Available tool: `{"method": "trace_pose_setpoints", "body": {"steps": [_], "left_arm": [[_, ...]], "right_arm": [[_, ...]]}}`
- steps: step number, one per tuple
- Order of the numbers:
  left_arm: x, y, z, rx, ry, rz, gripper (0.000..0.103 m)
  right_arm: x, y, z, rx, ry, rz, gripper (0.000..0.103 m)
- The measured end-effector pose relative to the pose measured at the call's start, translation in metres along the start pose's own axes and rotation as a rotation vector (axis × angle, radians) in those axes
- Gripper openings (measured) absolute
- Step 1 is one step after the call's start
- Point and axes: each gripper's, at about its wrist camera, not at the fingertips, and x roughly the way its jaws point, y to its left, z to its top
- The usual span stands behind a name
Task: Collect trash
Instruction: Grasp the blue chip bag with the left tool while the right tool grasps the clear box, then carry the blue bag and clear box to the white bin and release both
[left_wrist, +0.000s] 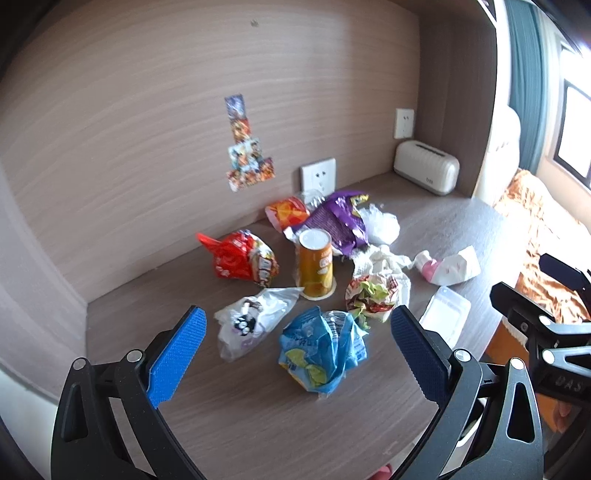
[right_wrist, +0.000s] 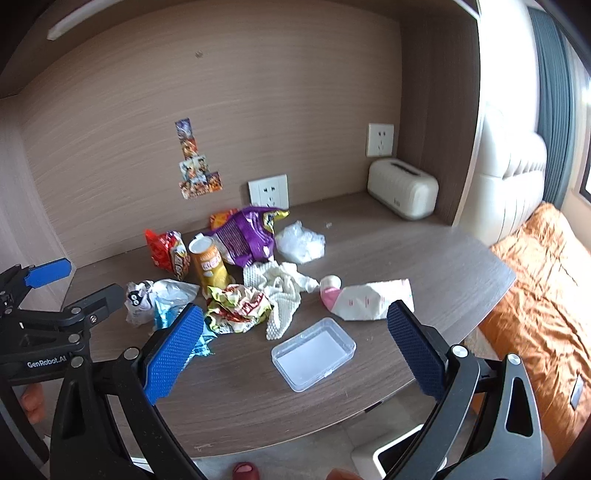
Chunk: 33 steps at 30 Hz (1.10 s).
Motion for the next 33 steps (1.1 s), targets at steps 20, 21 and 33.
{"method": "trace_pose_setpoints", "body": {"steps": [20, 21, 33], "left_arm": [[0.123, -0.023, -0.034, 0.157, 0.170, -0.100, 0.098], [0.126, -0.023, -0.035, 0.157, 0.175, -0.100, 0.098], [0.124, -0.018, -0.037, 0.176, 0.163, -0.146, 0.081]], "right_arm": [[0.123, -0.009, -0.050, 0.110, 0.217, -0.152, 0.099], [0.125, -0.009, -0.052, 0.119, 0.217, -0.153, 0.099], [0.109, -0.008, -0.049, 0.153, 0.155, -0.137, 0.094]]}}
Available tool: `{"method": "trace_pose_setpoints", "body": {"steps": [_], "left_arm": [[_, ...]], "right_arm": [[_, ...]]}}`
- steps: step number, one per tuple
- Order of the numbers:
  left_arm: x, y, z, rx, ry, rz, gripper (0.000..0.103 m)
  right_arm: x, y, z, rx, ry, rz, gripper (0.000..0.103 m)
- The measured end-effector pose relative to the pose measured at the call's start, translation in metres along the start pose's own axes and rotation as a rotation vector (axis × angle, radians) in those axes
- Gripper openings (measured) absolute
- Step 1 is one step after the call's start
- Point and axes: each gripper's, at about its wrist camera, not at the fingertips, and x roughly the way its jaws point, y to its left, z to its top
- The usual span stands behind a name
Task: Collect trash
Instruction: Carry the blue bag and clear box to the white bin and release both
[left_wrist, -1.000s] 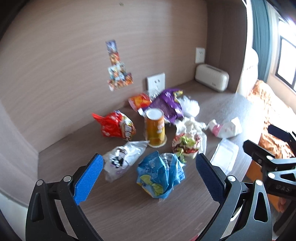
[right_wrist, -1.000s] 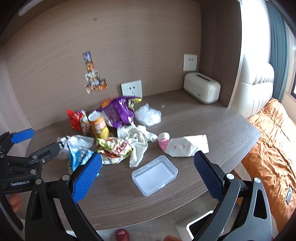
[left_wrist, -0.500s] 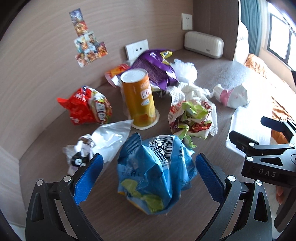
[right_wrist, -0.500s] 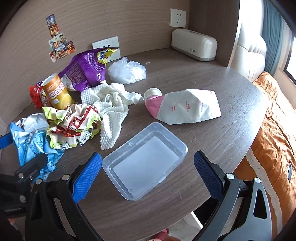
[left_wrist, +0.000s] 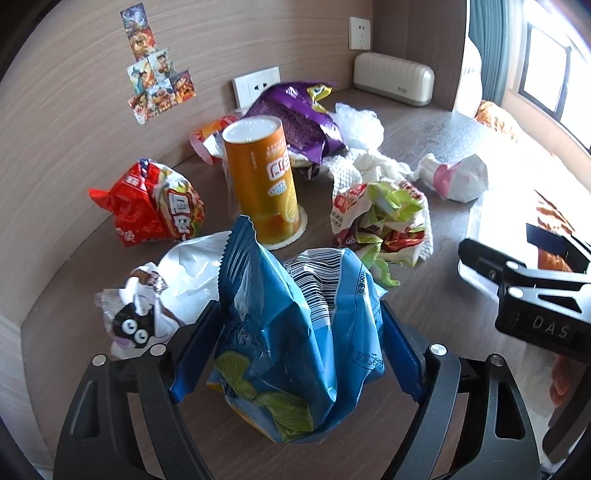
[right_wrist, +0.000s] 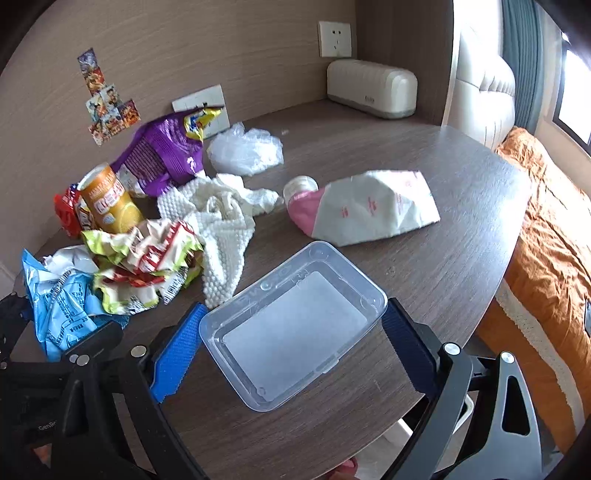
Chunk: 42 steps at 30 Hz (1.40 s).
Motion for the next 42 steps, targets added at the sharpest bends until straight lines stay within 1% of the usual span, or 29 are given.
{"method": "trace_pose_setpoints", "body": {"steps": [5, 9, 12, 14, 19, 22, 24, 28, 30, 33, 36, 38, 40, 42], "left_arm": [[-0.027, -0.003, 0.002, 0.009, -0.032, 0.006, 0.081], [-0.050, -0.017, 0.006, 0.033, -0.065, 0.007, 0.081], [-0.064, -0.033, 0.010, 0.058, -0.086, 0.015, 0.081], [-0.072, -0.047, 0.013, 0.071, -0.097, 0.003, 0.080], [-0.080, -0.092, 0.018, 0.117, -0.108, -0.052, 0.080], [-0.075, -0.125, 0.020, 0.161, -0.099, -0.095, 0.080], [-0.070, -0.153, 0.020, 0.199, -0.088, -0.138, 0.080], [-0.058, -0.207, 0.018, 0.275, -0.061, -0.211, 0.080], [-0.049, -0.238, 0.016, 0.321, -0.045, -0.250, 0.080], [-0.034, -0.278, 0.008, 0.379, -0.019, -0.308, 0.080], [-0.016, -0.309, -0.002, 0.427, 0.008, -0.370, 0.080], [0.004, -0.332, -0.013, 0.466, 0.042, -0.414, 0.080], [0.029, -0.355, -0.029, 0.504, 0.087, -0.462, 0.080], [0.049, -0.369, -0.040, 0.525, 0.119, -0.498, 0.080]], "right_arm": [[-0.026, -0.001, 0.010, -0.040, -0.063, 0.005, 0.094], [-0.046, -0.014, 0.011, -0.044, -0.096, 0.005, 0.094], [-0.058, -0.027, 0.007, -0.040, -0.107, 0.003, 0.094], [-0.067, -0.037, 0.003, -0.039, -0.116, -0.004, 0.094], [-0.091, -0.075, -0.009, -0.006, -0.135, -0.039, 0.094], [-0.104, -0.105, -0.019, 0.035, -0.138, -0.075, 0.094], [-0.111, -0.126, -0.027, 0.068, -0.135, -0.101, 0.094], [-0.122, -0.174, -0.046, 0.152, -0.110, -0.148, 0.094], [-0.126, -0.199, -0.059, 0.182, -0.096, -0.186, 0.094], [-0.126, -0.226, -0.078, 0.225, -0.069, -0.221, 0.094], [-0.116, -0.254, -0.099, 0.282, -0.024, -0.237, 0.094], [-0.105, -0.270, -0.113, 0.324, 0.007, -0.246, 0.094], [-0.089, -0.289, -0.129, 0.380, 0.046, -0.239, 0.094], [-0.069, -0.309, -0.146, 0.437, 0.076, -0.227, 0.094]]}}
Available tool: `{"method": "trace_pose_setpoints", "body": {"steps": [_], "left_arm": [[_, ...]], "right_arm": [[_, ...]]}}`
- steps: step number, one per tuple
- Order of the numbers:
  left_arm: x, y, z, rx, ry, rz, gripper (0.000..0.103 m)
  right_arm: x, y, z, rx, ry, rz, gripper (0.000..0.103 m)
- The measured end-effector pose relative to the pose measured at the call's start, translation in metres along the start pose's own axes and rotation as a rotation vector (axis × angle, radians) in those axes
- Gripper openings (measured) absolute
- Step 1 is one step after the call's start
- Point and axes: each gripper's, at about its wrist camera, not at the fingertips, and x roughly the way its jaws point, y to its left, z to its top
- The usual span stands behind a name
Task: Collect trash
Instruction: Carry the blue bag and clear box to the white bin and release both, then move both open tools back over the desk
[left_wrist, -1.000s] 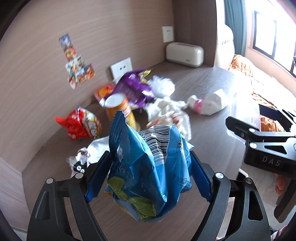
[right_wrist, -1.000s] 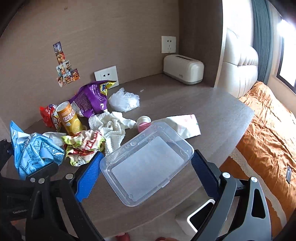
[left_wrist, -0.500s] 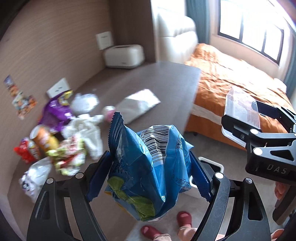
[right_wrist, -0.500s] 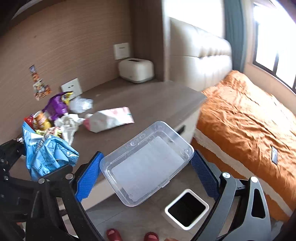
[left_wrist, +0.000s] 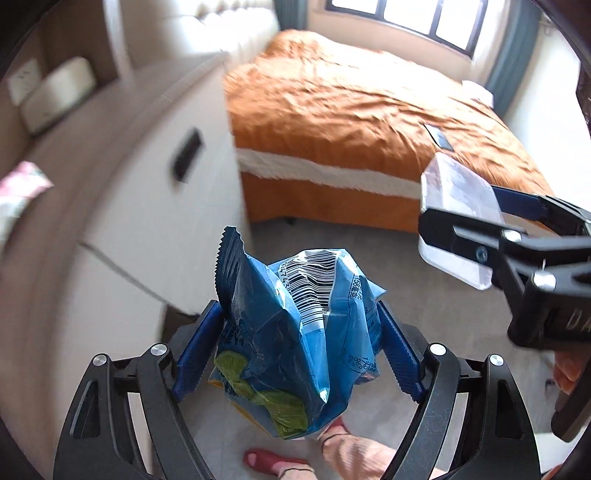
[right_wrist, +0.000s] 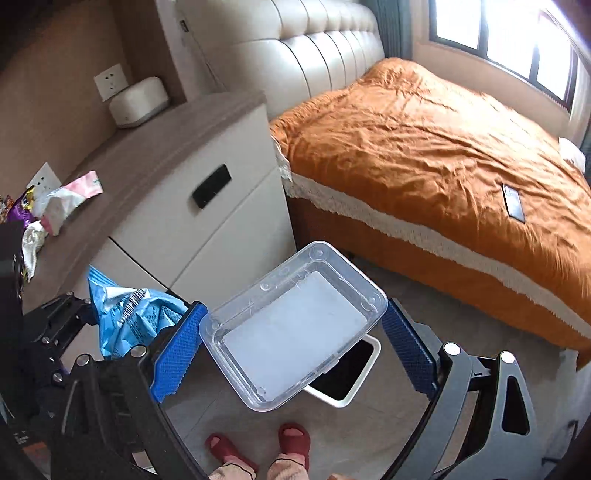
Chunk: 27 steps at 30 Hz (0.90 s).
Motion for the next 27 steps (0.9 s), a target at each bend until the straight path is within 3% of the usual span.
{"method": "trace_pose_setpoints", "body": {"steps": [5, 9, 11, 13, 15, 19, 23, 27], "left_arm": [[0.089, -0.011, -0.018, 0.044, 0.082, -0.106, 0.080], [0.155, -0.020, -0.033, 0.082, 0.097, -0.159, 0.080], [0.193, -0.023, -0.041, 0.081, 0.101, -0.187, 0.086], [0.216, -0.023, -0.049, 0.072, 0.096, -0.221, 0.098], [0.235, -0.024, -0.059, 0.083, 0.103, -0.232, 0.098], [0.248, -0.026, -0.075, 0.099, 0.109, -0.201, 0.098], [0.250, -0.023, -0.069, 0.098, 0.115, -0.169, 0.098], [0.210, -0.014, -0.053, 0.051, 0.081, -0.142, 0.098]], "right_arm": [[0.072, -0.042, -0.018, 0.111, 0.073, 0.034, 0.094], [0.134, -0.066, -0.040, 0.156, 0.116, 0.048, 0.094], [0.159, -0.073, -0.051, 0.162, 0.127, 0.052, 0.094], [0.183, -0.080, -0.064, 0.149, 0.143, 0.037, 0.096], [0.202, -0.086, -0.078, 0.151, 0.159, 0.023, 0.099], [0.222, -0.095, -0.096, 0.151, 0.190, -0.014, 0.099], [0.207, -0.089, -0.093, 0.131, 0.180, -0.025, 0.099], [0.176, -0.076, -0.073, 0.096, 0.145, -0.019, 0.099]]}}
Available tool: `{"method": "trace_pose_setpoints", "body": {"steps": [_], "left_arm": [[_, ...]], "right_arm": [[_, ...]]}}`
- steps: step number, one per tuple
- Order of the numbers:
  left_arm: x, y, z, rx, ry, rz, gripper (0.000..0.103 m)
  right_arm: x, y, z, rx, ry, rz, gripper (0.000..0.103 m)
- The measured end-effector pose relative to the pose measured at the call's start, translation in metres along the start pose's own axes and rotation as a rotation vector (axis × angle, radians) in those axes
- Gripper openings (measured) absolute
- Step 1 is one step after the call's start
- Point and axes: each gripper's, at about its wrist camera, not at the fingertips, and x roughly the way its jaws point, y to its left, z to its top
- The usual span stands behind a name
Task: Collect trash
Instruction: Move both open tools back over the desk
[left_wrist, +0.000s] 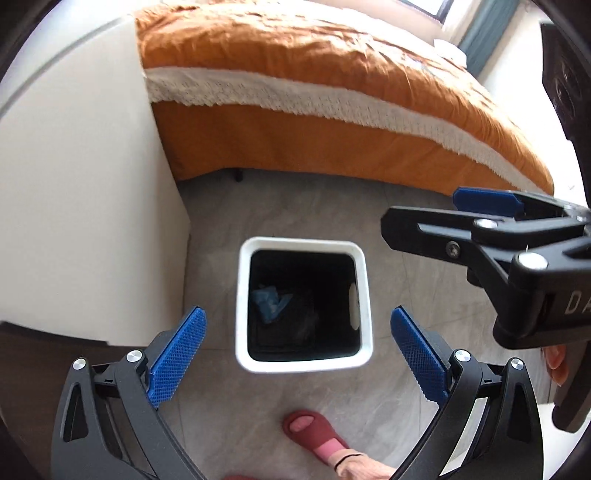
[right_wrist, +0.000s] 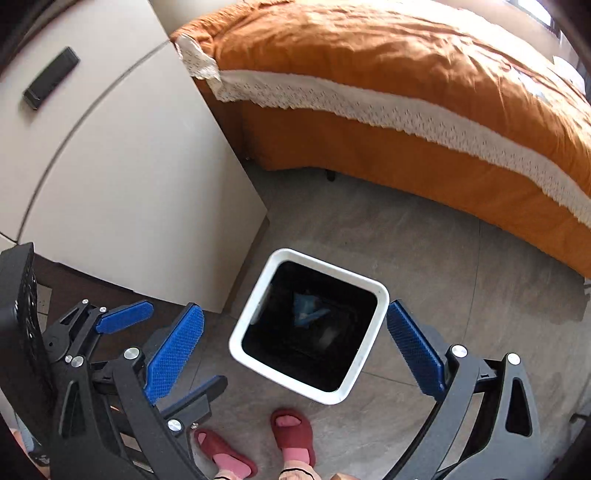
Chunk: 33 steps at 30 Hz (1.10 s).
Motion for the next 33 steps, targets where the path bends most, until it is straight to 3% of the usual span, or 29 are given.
{"method": "trace_pose_setpoints", "body": {"steps": [8, 13, 18, 25, 30, 33], "left_arm": [[-0.150, 0.004, 0.032, -0.098, -0.150, 0.138, 0.098], [-0.243, 0.006, 0.041, -0.138, -0.245, 0.253, 0.098], [-0.313, 0.018, 0.035, -0.222, -0.322, 0.355, 0.098], [-0.390, 0.063, -0.002, -0.360, -0.385, 0.570, 0.098], [-0.428, 0.101, -0.034, -0.414, -0.376, 0.692, 0.098], [-0.439, 0.130, -0.055, -0.440, -0.369, 0.728, 0.098]], "right_arm": [[-0.116, 0.052, 0.043, -0.096, -0.140, 0.076, 0.099], [-0.183, 0.095, 0.067, -0.176, -0.227, 0.176, 0.099], [-0.230, 0.147, 0.083, -0.302, -0.298, 0.282, 0.099], [-0.260, 0.232, 0.089, -0.488, -0.310, 0.429, 0.099], [-0.261, 0.286, 0.082, -0.611, -0.298, 0.472, 0.099], [-0.258, 0.318, 0.077, -0.685, -0.293, 0.465, 0.099]]}}
